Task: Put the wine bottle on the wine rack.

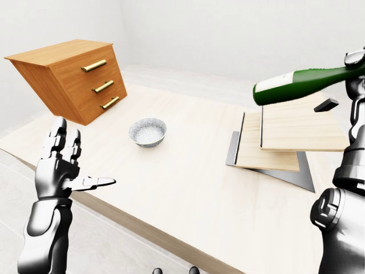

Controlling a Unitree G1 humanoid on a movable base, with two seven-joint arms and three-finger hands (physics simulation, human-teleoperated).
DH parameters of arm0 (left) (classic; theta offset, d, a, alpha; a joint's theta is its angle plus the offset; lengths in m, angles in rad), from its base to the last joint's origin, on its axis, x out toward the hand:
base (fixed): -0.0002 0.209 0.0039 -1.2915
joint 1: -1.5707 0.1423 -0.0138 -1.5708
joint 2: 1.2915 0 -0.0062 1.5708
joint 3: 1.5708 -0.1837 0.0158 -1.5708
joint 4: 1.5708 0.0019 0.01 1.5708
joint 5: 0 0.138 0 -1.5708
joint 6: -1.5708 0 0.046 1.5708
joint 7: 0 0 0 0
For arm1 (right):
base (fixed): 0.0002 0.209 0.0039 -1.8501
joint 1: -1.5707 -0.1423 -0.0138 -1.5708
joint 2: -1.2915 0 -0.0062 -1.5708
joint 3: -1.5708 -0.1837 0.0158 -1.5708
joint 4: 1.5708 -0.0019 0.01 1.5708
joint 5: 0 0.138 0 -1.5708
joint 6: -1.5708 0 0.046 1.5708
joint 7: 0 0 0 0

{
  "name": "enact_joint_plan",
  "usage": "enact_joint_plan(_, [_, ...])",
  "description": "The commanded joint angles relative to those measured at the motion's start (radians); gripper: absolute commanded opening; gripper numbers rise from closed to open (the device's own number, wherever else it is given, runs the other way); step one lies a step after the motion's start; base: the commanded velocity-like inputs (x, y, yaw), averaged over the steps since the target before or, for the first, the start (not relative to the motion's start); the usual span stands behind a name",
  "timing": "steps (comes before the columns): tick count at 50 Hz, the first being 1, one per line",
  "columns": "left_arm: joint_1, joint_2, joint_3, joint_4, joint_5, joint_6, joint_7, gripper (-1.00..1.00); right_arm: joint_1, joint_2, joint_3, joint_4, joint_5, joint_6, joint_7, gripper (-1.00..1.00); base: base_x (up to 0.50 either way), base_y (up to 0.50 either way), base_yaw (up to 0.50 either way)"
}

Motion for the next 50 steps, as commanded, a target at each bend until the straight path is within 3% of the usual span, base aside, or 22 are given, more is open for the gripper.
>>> enact_joint_plan(1, [0.005, -0.003, -0.002, -0.034, 0.003, 0.0, 0.002, 1.0, -0.058, -0.008, 0.007, 0.071, -0.014, 0.0, 0.031, -1.0, 0.0, 0.0, 0.0])
enact_joint_plan(25, [-0.006, -0.003, 0.004, -0.023, 0.006, 0.0, -0.001, 1.0, -0.126, -0.025, -0.003, 0.264, -0.109, 0.0, 0.062, -1.0, 0.0, 0.0, 0.0])
enact_joint_plan(50, [-0.006, 0.0, 0.002, 0.006, 0.005, 0.0, 0.001, 1.0, -0.167, -0.035, 0.004, 0.304, -0.219, 0.0, 0.05, -1.0, 0.0, 0.0, 0.0])
